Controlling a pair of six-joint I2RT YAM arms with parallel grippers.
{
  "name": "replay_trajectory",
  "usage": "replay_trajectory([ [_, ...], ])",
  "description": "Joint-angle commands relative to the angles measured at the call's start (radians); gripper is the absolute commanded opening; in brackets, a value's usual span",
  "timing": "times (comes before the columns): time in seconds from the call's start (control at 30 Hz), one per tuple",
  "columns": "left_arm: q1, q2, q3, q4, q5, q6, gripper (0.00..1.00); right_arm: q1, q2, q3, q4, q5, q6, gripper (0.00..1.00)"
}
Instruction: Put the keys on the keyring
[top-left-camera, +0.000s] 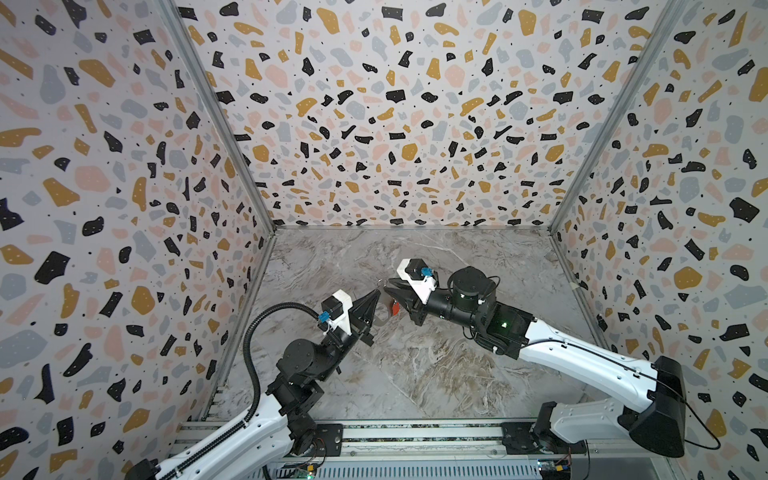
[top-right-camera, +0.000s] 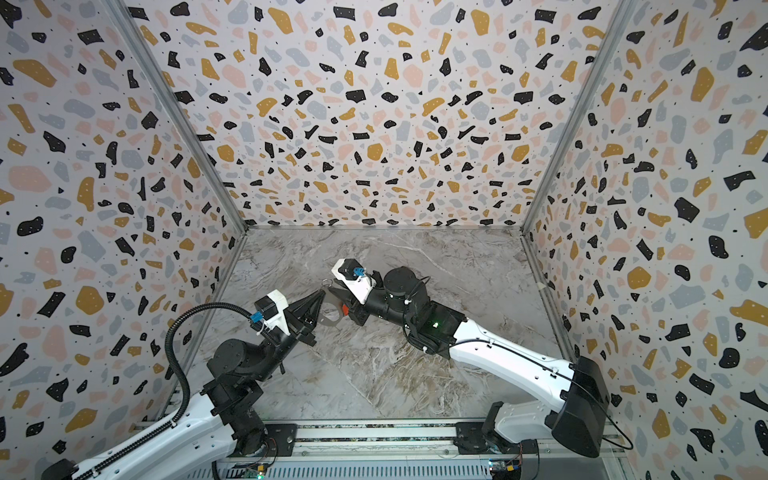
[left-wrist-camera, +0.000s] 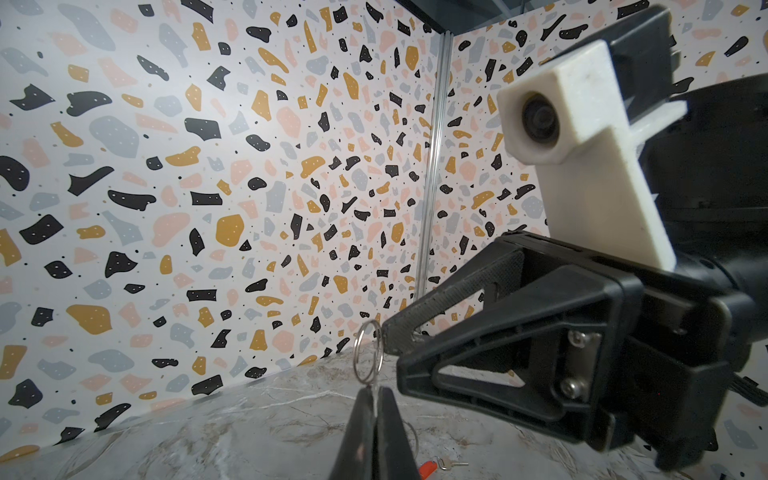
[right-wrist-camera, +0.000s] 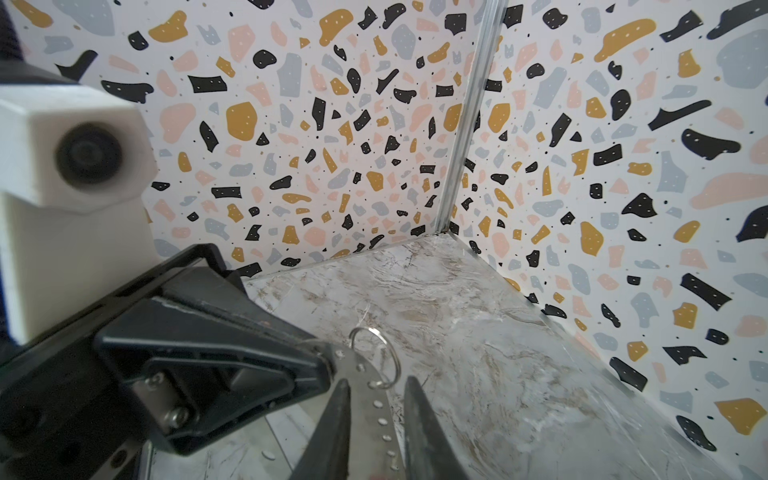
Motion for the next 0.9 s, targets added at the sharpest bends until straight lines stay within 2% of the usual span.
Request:
replay_trajectory([
  [0.0,-0.005,-0.015,0.0,0.068,0.018,0.013,0.0,-0.034,-0.036,0.01,0.023,-0.118,0.011,0.28],
  [0.23,-0.004,-0.015,0.007,0.058,0.062,0.018,0.0,-0.094,-0.024,0.021,0.007,-0.293,0.009,0.32],
  [0.47,-0.005,-0.002,0.021,0.049,0.106,0.019,0.0,-0.131,-0.004,0.047,-0.015,-0.398,-0.005,0.33],
  [0.67,-0.005,0.005,0.026,0.048,0.118,0.019,0.0,-0.141,0.017,0.074,-0.039,-0.441,-0.014,0.32],
  [0.87,-0.006,0.004,0.026,0.048,0.114,0.021,0.0,-0.141,0.023,0.074,-0.05,-0.458,-0.016,0.25],
])
